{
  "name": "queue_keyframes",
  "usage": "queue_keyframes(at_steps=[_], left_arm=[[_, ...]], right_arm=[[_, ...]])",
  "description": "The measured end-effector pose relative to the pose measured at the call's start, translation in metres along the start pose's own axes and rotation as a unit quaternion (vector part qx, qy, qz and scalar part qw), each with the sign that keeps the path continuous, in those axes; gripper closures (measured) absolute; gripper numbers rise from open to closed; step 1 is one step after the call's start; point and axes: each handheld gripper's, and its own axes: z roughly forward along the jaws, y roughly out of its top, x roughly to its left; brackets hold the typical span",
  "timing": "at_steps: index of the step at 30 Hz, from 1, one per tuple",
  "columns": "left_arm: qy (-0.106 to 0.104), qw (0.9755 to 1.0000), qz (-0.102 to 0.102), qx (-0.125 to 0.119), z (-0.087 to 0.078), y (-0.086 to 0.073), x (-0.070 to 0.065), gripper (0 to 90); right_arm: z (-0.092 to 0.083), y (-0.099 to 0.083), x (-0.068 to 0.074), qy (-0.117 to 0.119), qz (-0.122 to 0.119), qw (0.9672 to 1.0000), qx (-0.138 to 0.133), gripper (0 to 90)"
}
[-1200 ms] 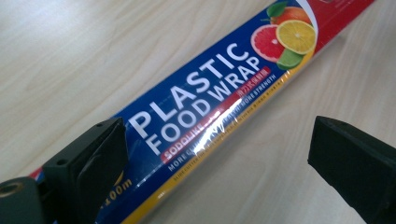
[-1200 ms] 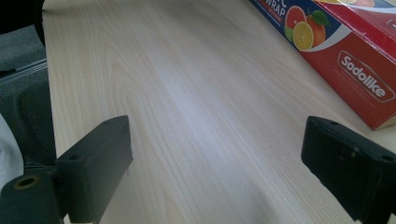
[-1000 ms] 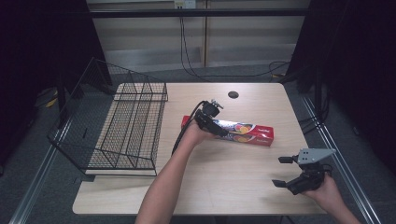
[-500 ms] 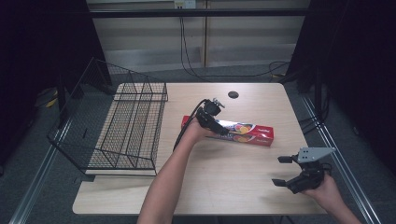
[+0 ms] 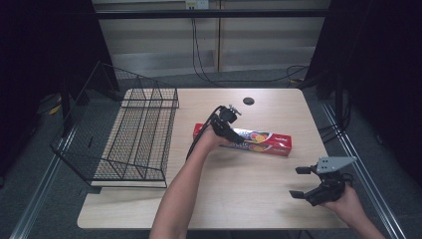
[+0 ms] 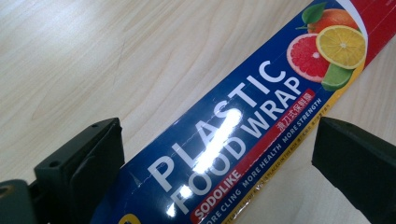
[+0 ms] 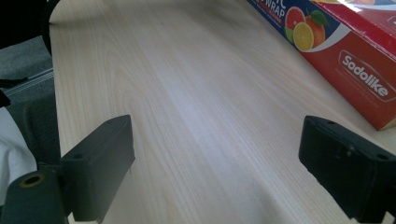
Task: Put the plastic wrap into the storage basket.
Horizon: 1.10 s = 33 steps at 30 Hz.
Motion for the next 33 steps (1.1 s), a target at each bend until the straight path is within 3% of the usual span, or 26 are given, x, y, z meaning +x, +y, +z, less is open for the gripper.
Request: queue_keyframes(at_steps=[2, 4, 7, 8, 9, 11, 15, 18, 20, 24, 26, 28, 29, 30, 31, 32, 33], left_arm=[[0.002, 1.0000, -0.003, 0.000, 0.000, 0.000, -0.001, 4.4], [-0.002, 0.9999, 0.008, 0.010, 0.000, -0.001, -0.002, 4.9], [-0.027, 0.9992, 0.006, 0.030, 0.002, -0.006, -0.009, 6.2], [-0.027, 0.9992, 0.006, 0.030, 0.002, -0.006, -0.009, 6.9], [-0.042, 0.9981, 0.014, 0.043, 0.001, -0.008, -0.012, 8.9], [-0.047, 0.9971, 0.027, 0.053, 0.001, -0.010, -0.017, 13.3], [-0.051, 0.9965, 0.021, 0.063, 0.002, -0.011, -0.021, 16.3], [-0.052, 0.9954, 0.029, 0.075, 0.001, -0.010, -0.024, 20.8], [-0.065, 0.9931, 0.041, 0.088, 0.000, -0.009, -0.027, 24.9], [-0.092, 0.9898, 0.042, 0.100, -0.002, -0.009, -0.031, 34.7], [-0.093, 0.9889, 0.043, 0.107, -0.003, -0.008, -0.034, 36.1], [-0.092, 0.9895, 0.042, 0.102, -0.002, -0.008, -0.036, 37.0], [-0.091, 0.9881, 0.053, 0.112, -0.002, -0.006, -0.035, 37.1], [-0.088, 0.9892, 0.042, 0.109, -0.001, -0.006, -0.037, 36.5], [-0.089, 0.9876, 0.051, 0.119, -0.001, -0.005, -0.037, 35.9], [-0.089, 0.9876, 0.051, 0.119, -0.001, -0.005, -0.037, 35.5], [-0.083, 0.9889, 0.036, 0.118, 0.000, -0.004, -0.039, 34.8]], right_arm=[[0.000, 0.000, -0.001, 0.001, 0.000, 1.0000, -0.004, 10.3], [-0.001, 0.000, -0.001, 0.000, -0.001, 1.0000, -0.002, 10.3], [-0.004, 0.000, 0.000, -0.001, 0.003, 1.0000, -0.008, 10.5], [-0.004, 0.000, 0.000, -0.001, 0.003, 1.0000, -0.008, 10.5], [-0.006, -0.001, 0.000, -0.002, 0.001, 0.9999, -0.012, 10.7], [-0.007, -0.001, 0.000, -0.002, 0.007, 0.9999, -0.013, 10.7], [-0.008, -0.002, -0.001, -0.003, 0.012, 0.9998, -0.014, 10.8], [-0.009, -0.002, -0.001, -0.002, 0.014, 0.9998, -0.017, 11.3], [-0.008, -0.002, -0.002, -0.001, 0.017, 0.9997, -0.019, 11.3], [-0.007, -0.001, -0.003, 0.000, 0.016, 0.9997, -0.018, 11.3], [-0.005, 0.000, -0.004, 0.002, 0.016, 0.9997, -0.018, 11.3], [-0.005, 0.000, -0.004, 0.001, 0.015, 0.9997, -0.017, 11.3], [-0.004, 0.001, -0.004, 0.002, 0.014, 0.9997, -0.017, 11.3], [-0.004, 0.001, -0.004, 0.004, 0.014, 0.9997, -0.017, 11.3], [-0.003, 0.001, -0.003, 0.005, 0.016, 0.9997, -0.017, 11.3], [-0.003, 0.001, -0.003, 0.005, 0.016, 0.9997, -0.017, 11.3], [-0.003, 0.001, -0.004, 0.002, 0.016, 0.9996, -0.021, 9.9]])
